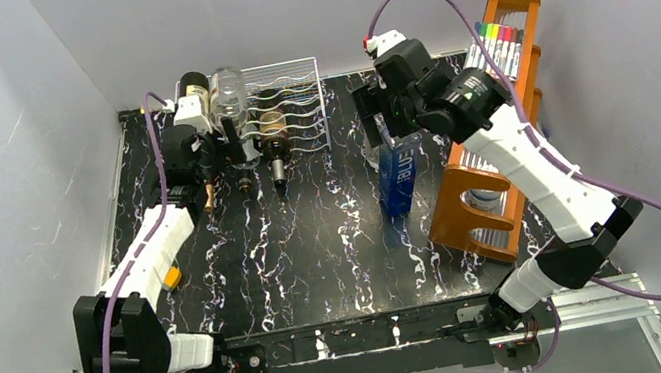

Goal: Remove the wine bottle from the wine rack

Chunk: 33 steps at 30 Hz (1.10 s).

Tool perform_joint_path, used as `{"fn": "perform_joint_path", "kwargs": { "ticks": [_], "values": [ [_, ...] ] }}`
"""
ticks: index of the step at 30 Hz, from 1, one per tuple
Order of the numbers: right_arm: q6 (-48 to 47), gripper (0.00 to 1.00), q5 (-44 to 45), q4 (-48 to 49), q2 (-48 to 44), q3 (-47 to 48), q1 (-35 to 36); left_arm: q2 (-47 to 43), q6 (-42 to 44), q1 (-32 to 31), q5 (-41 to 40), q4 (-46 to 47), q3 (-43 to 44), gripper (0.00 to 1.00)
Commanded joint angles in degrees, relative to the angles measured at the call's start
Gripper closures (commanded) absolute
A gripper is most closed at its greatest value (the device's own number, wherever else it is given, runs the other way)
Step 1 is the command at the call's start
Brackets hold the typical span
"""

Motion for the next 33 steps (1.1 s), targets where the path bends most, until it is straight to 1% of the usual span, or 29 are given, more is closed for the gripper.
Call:
{"fn": "perform_joint_path", "kwargs": {
  "ticks": [1, 6, 10, 16, 19, 24, 27, 30, 33],
  "values": [
    [-3.39, 0.02, -4.77, 0.48, -0.37, 9.23, 0.05, -0.1, -2.48, 2.06, 1.99, -1.79, 2.8, 0.02],
    [-3.55, 0.02, -8.14, 1.51, 3.64, 17.41, 1.91, 1.58, -2.27, 2.71, 2.77, -2.71, 3.75, 0.02],
    [-2.03, 0.02, -9.35, 5.99, 7.2, 20.01, 6.7, 1.02, -2.65, 3.92, 1.92, -2.49, 3.4, 0.02],
    [-0.56, 0.02, -8.67, 15.39, 13.77, 16.89, 15.0, -1.68, -1.28, 4.36, -2.93, -2.2, 2.65, 0.02],
    [0.2, 0.02, -5.08, 20.1, 17.93, 13.77, 17.94, -3.79, -1.38, 4.45, -6.03, -1.54, 1.69, 0.02],
    [3.31, 0.02, -0.77, 32.47, 20.78, 3.92, 18.33, -9.67, -1.98, 4.47, -12.92, 2.69, -2.71, 0.02],
    [4.15, 0.03, 2.81, 38.54, 24.22, 0.06, 18.33, -9.2, -1.74, 4.5, -15.41, 1.09, -1.7, 0.02],
    [5.31, 0.04, 6.67, 41.17, 29.21, -0.21, 18.31, -8.44, -1.85, 4.54, -15.25, 0.81, -1.38, 0.02],
    [8.48, 0.03, 10.31, 42.46, 34.39, 1.47, 18.03, -8.41, -2.02, 4.63, -14.76, 0.64, -1.18, 0.02]
  ]
}}
